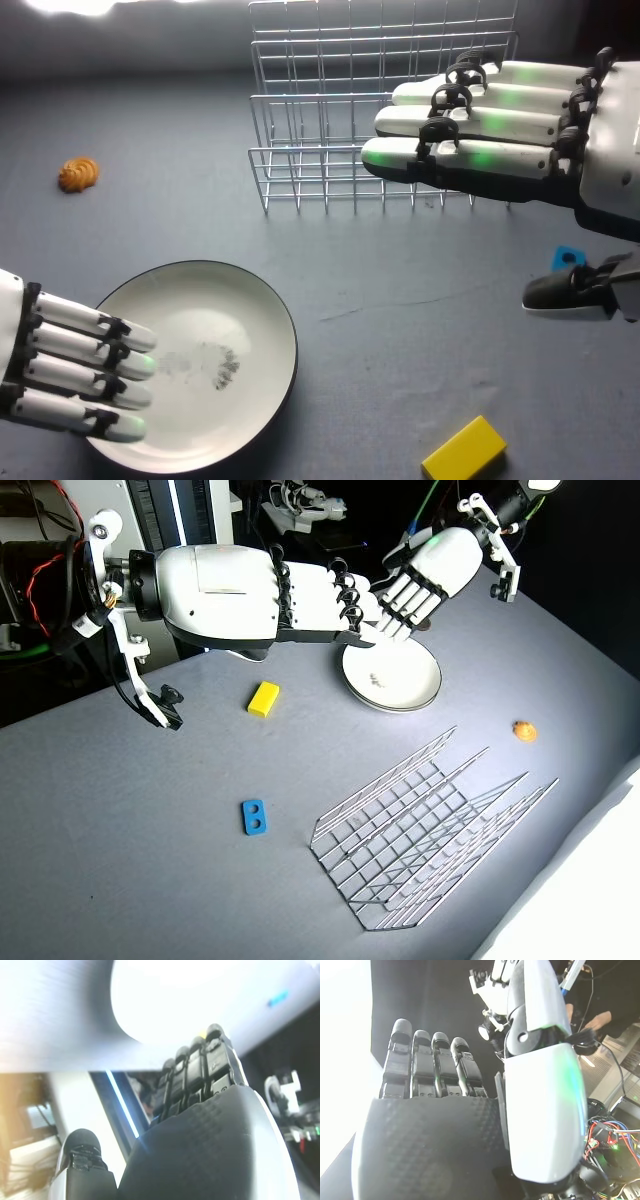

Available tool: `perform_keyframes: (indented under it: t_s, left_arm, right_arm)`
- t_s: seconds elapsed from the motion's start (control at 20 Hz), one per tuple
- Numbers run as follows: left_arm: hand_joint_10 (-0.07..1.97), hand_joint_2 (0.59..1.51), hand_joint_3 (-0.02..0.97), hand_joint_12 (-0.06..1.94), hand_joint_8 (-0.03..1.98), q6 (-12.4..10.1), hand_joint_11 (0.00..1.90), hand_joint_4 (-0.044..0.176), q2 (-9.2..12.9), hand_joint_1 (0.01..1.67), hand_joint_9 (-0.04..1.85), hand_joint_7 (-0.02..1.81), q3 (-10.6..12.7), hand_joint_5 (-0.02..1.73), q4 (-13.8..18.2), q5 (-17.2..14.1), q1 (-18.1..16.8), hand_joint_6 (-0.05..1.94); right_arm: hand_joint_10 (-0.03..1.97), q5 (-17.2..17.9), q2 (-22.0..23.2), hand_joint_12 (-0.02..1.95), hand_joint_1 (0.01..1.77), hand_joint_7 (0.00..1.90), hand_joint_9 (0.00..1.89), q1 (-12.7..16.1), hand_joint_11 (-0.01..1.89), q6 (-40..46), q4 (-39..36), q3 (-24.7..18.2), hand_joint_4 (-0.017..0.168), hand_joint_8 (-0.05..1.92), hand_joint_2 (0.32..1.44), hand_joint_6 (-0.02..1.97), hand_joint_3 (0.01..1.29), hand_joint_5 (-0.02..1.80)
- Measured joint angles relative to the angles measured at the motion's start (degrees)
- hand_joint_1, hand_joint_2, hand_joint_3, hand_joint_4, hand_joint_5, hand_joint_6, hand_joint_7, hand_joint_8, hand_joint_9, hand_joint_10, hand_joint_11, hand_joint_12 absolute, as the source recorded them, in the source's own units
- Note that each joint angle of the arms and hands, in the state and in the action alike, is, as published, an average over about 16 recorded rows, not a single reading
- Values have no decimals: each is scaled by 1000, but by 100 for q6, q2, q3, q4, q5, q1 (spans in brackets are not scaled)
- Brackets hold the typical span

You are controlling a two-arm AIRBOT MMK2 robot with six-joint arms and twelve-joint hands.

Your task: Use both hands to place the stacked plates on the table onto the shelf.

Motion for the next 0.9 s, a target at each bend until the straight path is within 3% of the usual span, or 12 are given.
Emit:
perform_keyframes:
  t_s: [0.35, 0.9]
  left_arm:
    - [7, 1053, 21, 13, 17, 1, 22, 4, 3, 19, 34, 66, -4, 51, -117, 683, 356, 7]
    - [7, 1058, 21, 9, 10, -4, 22, 0, 16, 15, 41, 64, -268, 52, -538, 1665, 751, -3]
  right_arm:
    - [5, -1, 1, 367, 1253, 25, 15, -8, 13, -9, -3, -3, 5, 13, 957, 19, 19, 63]
    - [5, -11, 0, 331, 1255, 23, 17, -16, 13, -27, -5, -6, 5, 14, 950, 19, 19, 72]
